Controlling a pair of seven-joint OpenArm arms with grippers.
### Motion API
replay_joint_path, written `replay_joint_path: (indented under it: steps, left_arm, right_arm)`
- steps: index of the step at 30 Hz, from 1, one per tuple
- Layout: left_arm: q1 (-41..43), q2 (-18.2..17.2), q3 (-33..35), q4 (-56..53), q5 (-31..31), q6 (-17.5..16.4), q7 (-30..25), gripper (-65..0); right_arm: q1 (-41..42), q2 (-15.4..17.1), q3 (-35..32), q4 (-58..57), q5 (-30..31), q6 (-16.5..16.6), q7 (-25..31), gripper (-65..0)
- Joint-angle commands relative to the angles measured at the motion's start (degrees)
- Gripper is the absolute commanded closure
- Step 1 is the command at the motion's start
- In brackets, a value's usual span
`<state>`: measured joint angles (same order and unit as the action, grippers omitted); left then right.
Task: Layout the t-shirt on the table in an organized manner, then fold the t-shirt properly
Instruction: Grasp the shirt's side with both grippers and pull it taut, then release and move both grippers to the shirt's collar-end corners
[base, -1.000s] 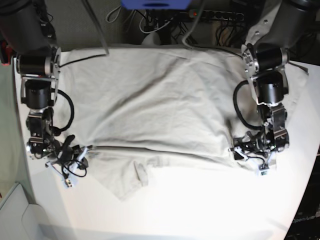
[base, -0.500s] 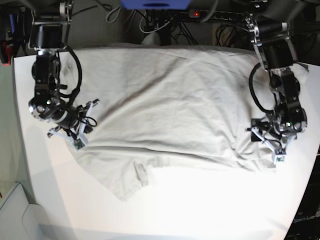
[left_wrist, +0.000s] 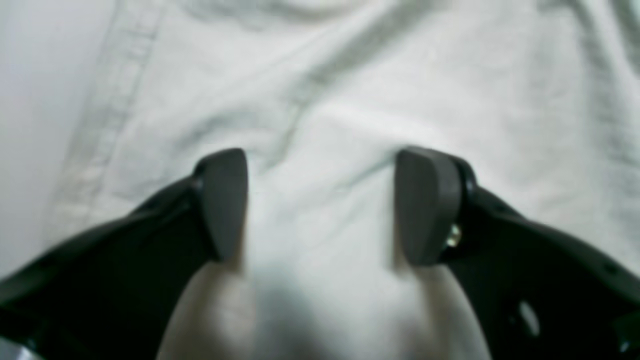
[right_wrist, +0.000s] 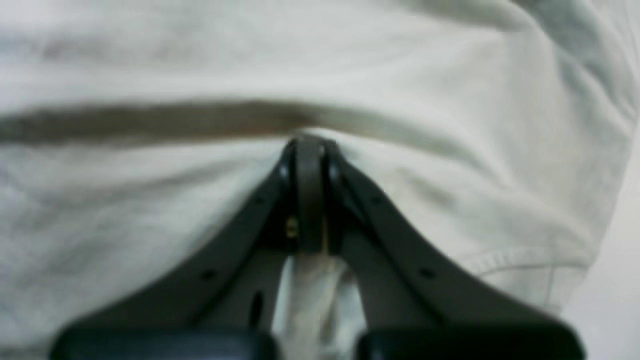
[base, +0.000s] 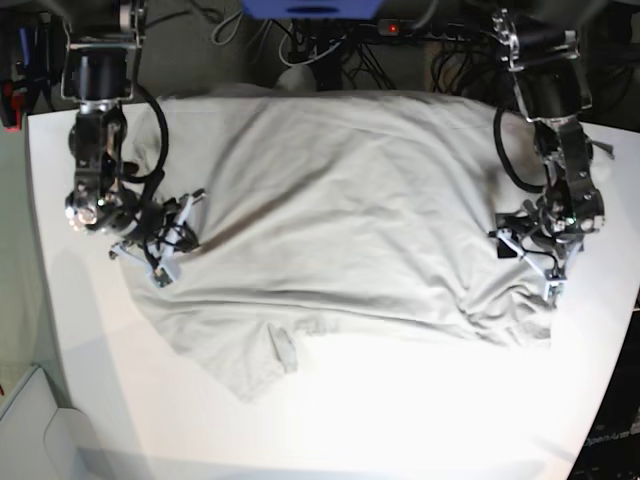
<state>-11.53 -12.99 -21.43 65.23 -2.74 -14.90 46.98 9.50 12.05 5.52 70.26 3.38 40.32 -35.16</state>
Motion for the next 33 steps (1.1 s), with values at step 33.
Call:
replay_joint_path:
  steps: [33]
  left_arm:
    - [3.5,1.7,-0.1,26.0,2.7,0.0,19.0,-45.7]
  right_arm:
    - [5.3,4.4,1.1,6.4,-2.2,-0.3,-3.0,-0.3]
